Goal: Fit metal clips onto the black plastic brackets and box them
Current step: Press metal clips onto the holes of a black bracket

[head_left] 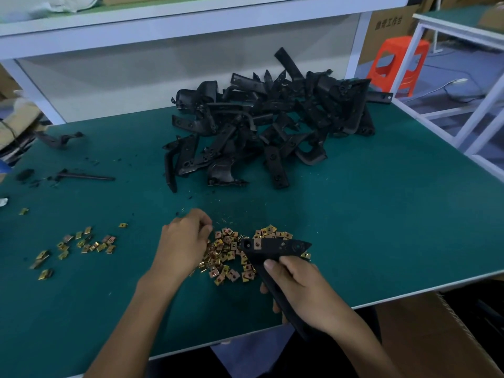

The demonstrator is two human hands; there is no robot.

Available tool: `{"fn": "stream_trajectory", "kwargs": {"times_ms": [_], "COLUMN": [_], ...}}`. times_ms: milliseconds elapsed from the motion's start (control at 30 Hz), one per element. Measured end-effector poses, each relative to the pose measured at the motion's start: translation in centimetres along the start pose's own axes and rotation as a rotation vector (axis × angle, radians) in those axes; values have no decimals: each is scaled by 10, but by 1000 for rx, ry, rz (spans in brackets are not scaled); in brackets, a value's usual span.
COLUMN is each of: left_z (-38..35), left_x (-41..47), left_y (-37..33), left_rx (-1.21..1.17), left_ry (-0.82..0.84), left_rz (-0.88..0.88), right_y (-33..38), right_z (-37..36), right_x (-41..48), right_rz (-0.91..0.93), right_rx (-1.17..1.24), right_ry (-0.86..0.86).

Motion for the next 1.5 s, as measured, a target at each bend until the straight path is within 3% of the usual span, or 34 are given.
{"fn": "stream_trajectory", "kwargs": {"times_ms": [67,233,467,867,1133,1500], "left_z": [5,-8,-6,6,-19,-30], "left_x": [-1,-2,1,-7,-8,-8], "left_y": [0,5,4,-68,-104,-107], "left_rx": [9,26,-58,-809,-800,-757], "left_ry": [-34,141,55,-92,106,113], "left_rz": [-18,11,14,-5,-130,-123], "right_y": [-1,-2,-1,-4,-7,-11], "right_z": [-1,-1,0,-3,-6,-6], "right_x": [1,2,2,3,8,12], "right_rz": [0,2,13,57,79,42], "right_rx": [-9,-15,-2,39,20,-13], "right_ry": [2,-6,-11,23,30,36]}}
Point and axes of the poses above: each hand's wrist, its own x-axis towards the middle knuckle, its own z-axis out of the back of the hand, y = z × x, the point moved 9 cm from there along x, towards the middle knuckle, and after that the axes turned 15 degrees about -z, right-handed, at the moved point
